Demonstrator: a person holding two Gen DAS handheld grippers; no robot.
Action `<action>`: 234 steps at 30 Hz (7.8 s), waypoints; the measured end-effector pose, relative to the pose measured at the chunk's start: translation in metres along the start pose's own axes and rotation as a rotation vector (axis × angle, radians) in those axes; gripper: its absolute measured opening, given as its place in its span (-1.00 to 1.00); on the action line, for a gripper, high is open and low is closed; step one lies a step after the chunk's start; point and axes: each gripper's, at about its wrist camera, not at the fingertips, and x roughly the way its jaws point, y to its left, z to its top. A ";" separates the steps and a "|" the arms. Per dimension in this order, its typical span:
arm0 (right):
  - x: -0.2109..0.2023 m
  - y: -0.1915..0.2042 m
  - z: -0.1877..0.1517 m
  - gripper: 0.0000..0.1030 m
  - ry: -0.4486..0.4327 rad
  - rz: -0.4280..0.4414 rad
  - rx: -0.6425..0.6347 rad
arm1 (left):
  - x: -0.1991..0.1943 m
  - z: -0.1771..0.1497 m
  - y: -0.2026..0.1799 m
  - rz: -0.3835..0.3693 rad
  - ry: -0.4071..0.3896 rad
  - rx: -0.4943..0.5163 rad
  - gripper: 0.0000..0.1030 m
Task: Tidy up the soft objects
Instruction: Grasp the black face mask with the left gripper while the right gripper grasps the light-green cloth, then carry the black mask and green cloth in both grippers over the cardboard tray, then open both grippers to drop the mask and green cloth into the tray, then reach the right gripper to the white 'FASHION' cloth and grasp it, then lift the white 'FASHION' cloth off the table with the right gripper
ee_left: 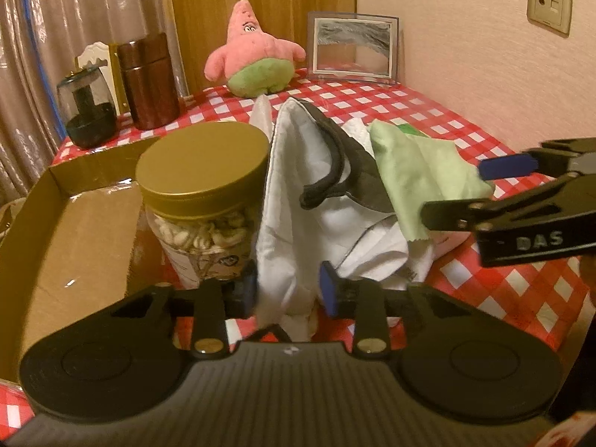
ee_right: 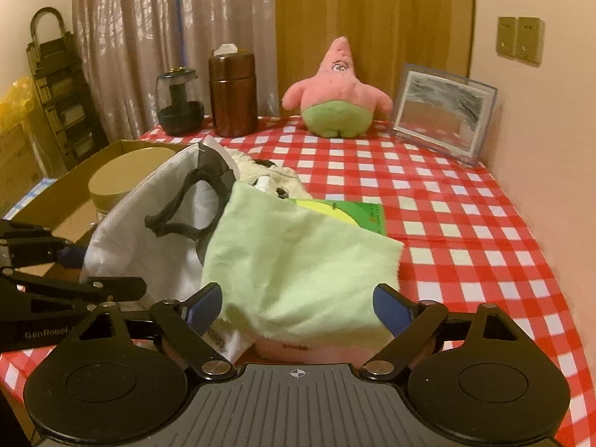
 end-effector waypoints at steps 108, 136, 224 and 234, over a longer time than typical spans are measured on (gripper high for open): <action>0.083 0.213 0.096 0.21 -0.007 0.583 -0.094 | -0.101 -0.049 0.218 0.245 -0.053 -0.450 -0.22; -0.062 0.046 0.039 0.21 -0.261 0.075 -0.024 | -0.131 -0.006 0.100 0.071 -0.130 -0.354 0.42; -0.085 0.008 -0.023 -0.92 -0.083 -0.035 0.082 | -0.007 -0.013 0.014 -0.171 -0.003 -0.204 0.39; -0.096 -0.019 0.003 -0.92 -0.211 -0.097 0.093 | 0.009 -0.014 0.002 -0.169 0.040 -0.177 0.37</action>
